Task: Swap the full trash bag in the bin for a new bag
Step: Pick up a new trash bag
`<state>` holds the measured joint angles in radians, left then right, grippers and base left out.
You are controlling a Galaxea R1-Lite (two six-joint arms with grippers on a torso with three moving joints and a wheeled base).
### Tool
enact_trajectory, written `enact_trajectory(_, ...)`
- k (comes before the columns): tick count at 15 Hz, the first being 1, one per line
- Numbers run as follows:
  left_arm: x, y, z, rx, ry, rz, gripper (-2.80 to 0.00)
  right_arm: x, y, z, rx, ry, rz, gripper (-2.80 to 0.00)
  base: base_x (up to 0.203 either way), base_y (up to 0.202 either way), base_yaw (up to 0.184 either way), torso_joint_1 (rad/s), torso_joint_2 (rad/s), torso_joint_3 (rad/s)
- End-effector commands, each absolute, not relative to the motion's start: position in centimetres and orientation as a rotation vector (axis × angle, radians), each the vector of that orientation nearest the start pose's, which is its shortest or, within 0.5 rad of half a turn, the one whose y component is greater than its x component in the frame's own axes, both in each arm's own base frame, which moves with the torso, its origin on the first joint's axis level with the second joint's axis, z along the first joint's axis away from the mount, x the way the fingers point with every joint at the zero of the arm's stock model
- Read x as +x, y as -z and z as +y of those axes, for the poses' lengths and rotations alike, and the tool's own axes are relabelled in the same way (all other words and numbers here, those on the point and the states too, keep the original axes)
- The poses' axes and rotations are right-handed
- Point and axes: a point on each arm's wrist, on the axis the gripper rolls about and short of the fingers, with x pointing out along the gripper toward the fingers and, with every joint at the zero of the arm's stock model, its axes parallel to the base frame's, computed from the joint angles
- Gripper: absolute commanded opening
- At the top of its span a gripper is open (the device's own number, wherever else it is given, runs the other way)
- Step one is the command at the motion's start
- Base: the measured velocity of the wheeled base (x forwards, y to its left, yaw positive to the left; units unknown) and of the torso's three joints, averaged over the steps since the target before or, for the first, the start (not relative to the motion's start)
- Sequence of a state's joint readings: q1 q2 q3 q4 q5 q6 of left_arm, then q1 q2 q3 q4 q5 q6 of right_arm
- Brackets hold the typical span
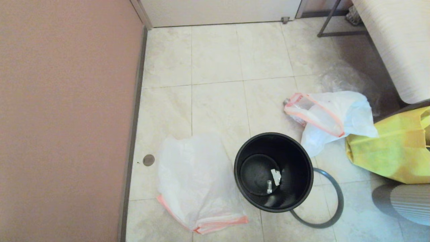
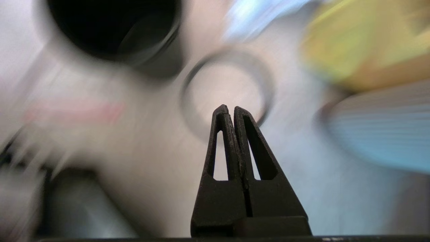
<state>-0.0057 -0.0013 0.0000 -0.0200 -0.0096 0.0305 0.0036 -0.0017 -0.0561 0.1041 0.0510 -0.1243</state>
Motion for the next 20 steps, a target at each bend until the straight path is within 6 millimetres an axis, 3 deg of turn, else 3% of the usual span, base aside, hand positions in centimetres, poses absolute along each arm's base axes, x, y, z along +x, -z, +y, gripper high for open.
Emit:
enact_trajectory(1, -2.22, -7.54, -0.01, 0.031, 0.015, -0.013, -2.8, -2.27, -7.49, 0.06, -0.11, -0.037, 0.002, -2.8, 0.0, 0.0, 0.0, 0.0, 0.0, 0.0)
enact_trajectory(4, -2.22, -7.54, 0.0, 0.031, 0.016, -0.013, -2.8, -2.28, -7.58, 0.02, 0.0, -0.021, -0.003, -2.8, 0.0, 0.0, 0.0, 0.0, 0.0, 0.0)
enact_trajectory(17, -2.22, -7.52, -0.01, 0.034, 0.017, -0.012, -2.8, -2.28, -7.57, 0.01, 0.0, -0.018, -0.002, -2.8, 0.0, 0.0, 0.0, 0.0, 0.0, 0.0)
enact_trajectory(20, -2.24, -7.54, -0.11, 0.129, 0.065, -0.006, -2.8, -2.28, -7.58, 0.01, 0.0, -0.018, -0.003, -2.8, 0.0, 0.0, 0.0, 0.0, 0.0, 0.0)
